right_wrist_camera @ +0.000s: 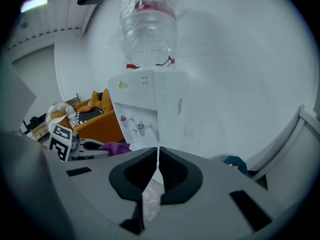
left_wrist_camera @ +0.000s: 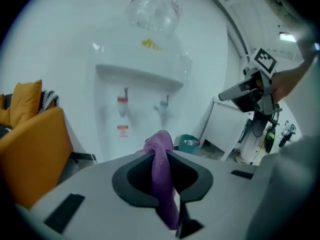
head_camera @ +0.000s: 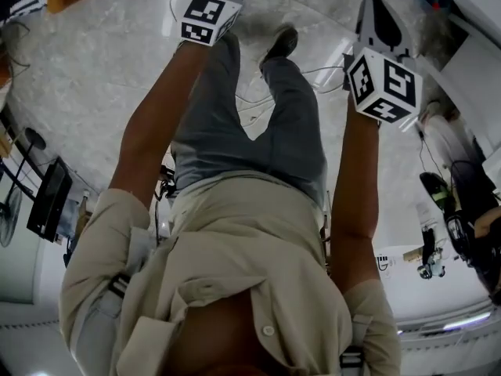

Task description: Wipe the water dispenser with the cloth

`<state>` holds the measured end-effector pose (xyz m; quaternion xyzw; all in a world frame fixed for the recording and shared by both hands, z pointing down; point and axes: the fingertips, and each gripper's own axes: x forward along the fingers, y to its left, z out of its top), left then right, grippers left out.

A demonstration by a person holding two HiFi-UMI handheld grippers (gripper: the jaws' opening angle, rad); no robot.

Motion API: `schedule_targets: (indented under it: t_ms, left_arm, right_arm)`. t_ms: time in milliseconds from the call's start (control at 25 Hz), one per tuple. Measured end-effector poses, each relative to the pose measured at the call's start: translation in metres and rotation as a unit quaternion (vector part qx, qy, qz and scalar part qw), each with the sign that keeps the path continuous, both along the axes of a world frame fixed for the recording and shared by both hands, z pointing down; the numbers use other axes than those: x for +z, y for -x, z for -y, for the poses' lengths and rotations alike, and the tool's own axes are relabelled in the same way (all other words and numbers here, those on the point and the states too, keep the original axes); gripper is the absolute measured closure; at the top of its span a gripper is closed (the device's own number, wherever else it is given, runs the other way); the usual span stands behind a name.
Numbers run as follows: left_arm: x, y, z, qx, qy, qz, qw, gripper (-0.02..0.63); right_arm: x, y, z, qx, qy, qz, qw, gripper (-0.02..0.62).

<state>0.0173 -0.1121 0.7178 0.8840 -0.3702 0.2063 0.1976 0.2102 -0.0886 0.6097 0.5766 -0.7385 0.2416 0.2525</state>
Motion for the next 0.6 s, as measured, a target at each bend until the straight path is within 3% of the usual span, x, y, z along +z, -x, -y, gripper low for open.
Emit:
schedule_targets:
  t_ms: [280, 600]
  left_arm:
    - [-0.149, 0.071, 0.010, 0.011, -0.085, 0.016, 0.9962, 0.543]
    - [-0.296, 0.101, -0.002, 0.021, -0.164, 0.012, 0.9861, 0.543]
  right_arm:
    - [-0.083, 0.020, 0.001, -0.018, -0.027, -0.001, 0.999, 0.568]
    - [-0.176, 0.029, -0.013, -0.054, -0.058, -0.007, 0.997, 0.569]
